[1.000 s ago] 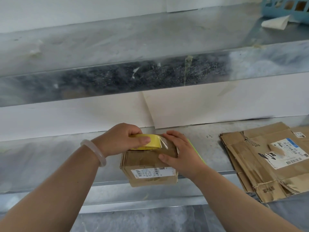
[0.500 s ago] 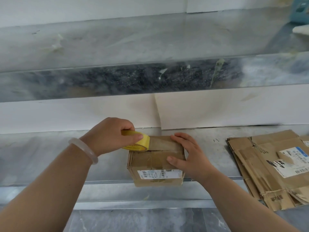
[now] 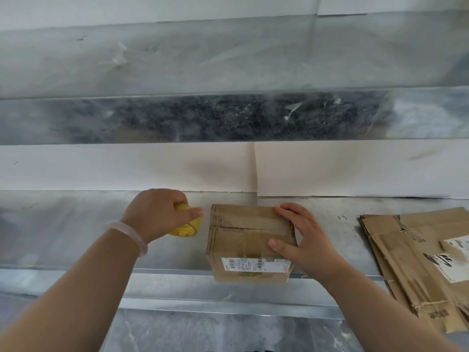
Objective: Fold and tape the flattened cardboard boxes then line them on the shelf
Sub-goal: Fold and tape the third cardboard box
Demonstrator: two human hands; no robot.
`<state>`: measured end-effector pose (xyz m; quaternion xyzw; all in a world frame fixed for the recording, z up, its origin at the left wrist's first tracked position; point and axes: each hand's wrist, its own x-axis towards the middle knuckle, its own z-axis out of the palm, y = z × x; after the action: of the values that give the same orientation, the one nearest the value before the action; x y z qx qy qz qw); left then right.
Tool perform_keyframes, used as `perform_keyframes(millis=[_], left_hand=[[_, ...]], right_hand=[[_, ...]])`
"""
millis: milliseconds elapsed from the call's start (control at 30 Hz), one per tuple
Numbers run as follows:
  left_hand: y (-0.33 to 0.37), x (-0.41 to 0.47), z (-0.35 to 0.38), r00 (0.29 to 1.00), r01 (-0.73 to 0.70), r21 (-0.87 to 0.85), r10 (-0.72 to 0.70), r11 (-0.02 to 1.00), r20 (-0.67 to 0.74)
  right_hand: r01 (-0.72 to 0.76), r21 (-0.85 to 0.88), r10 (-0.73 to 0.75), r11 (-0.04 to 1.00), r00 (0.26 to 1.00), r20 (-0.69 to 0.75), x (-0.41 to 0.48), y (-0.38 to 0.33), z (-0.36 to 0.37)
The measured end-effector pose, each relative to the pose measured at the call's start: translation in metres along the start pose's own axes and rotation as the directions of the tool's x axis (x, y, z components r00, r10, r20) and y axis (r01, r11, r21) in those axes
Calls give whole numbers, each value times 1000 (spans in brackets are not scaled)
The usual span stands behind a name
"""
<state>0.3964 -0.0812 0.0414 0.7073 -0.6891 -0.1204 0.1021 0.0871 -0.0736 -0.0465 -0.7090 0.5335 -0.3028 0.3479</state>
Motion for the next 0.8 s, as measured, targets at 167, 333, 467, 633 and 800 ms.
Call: perform_keyframes(millis=[167, 333, 467, 633, 800], left_hand=[[-13, 3, 22, 998, 54, -11, -54, 998, 40], [-21, 2, 48, 993, 97, -88, -91, 991, 74], [-22, 1, 60, 989, 123, -164, -106, 979, 106], [-18, -3, 65, 987, 123, -203, -99, 971, 127], [-16, -5, 68, 990, 108, -160, -92, 981, 107]], right_hand=[[12, -14, -12, 1000, 1000, 4, 1, -4, -1], [52, 4, -52, 999, 999, 14, -2, -8, -2], [104, -246, -68, 964, 986, 151, -8, -15, -3], [265, -720, -223, 642, 962, 156, -14, -30, 11], [235, -787, -234, 570, 965, 119, -17, -41, 41]])
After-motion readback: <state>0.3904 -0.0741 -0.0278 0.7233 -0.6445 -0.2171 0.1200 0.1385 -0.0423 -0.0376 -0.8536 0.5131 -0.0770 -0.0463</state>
